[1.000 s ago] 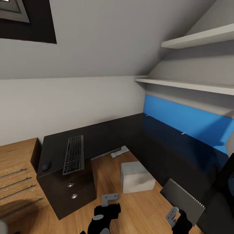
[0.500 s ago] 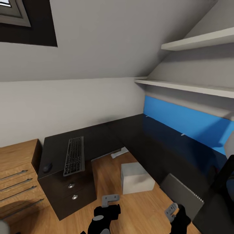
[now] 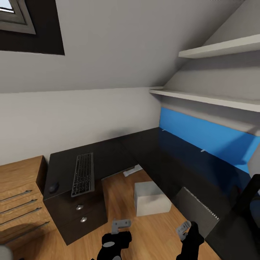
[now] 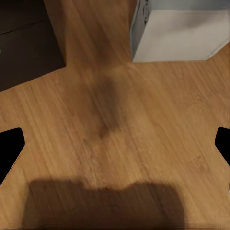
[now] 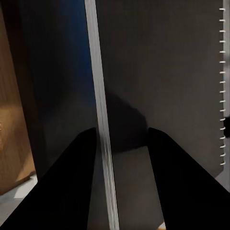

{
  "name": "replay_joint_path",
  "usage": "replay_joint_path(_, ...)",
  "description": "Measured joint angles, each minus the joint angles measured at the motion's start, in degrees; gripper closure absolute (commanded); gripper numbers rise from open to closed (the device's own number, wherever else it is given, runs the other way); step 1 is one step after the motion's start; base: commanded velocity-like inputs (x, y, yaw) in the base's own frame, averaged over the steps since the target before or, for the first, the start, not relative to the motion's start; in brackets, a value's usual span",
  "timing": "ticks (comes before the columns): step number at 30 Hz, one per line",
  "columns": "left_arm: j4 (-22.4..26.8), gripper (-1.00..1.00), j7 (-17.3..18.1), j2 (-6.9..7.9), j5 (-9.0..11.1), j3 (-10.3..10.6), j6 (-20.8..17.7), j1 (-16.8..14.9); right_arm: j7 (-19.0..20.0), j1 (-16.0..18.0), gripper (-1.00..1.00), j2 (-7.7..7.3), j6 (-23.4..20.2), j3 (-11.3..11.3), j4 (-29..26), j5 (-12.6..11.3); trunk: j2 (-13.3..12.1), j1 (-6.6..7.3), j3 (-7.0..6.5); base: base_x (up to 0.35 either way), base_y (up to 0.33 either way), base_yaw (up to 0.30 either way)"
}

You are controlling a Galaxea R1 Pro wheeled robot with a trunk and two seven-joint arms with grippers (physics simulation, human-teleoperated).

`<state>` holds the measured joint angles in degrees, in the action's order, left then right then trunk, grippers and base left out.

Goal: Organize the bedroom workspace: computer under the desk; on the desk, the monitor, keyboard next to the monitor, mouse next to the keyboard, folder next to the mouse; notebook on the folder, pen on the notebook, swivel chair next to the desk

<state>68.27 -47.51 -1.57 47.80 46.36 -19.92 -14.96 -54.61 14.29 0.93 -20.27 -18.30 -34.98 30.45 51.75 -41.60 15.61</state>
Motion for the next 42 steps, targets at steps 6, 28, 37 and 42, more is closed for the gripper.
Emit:
replay_joint_path(6,-3.35,-1.00,0.00,-0.17,0.01,-0.52,0.38,0.01,-0.31,0.01,1.00,0.36,1.44,-0.04,0.09,-0.08,-2.41,1.32,-1.08,0.000,0.000,0.187)
replay_joint_path(28,-39.96,-1.00,14.58,-0.31,-0.31,5.13,25.16,0.03,-3.99,0.01,1.00,3.11,1.93,-0.72,0.79,-0.23,-2.83,1.55,-1.26,0.000,0.000,0.270)
replay_joint_path(37,-40.37,-1.00,14.66,-0.38,-0.33,5.21,25.29,0.03,-3.97,0.01,1.00,4.12,1.98,-0.71,1.30,-0.27,-2.83,1.55,-1.26,0.000,0.000,0.273)
replay_joint_path(42,-40.38,-1.00,14.66,-0.39,-0.35,5.21,25.29,0.03,-3.97,0.01,1.00,4.33,1.98,-1.81,2.56,-0.14,-2.83,1.55,-1.26,0.000,0.000,0.273)
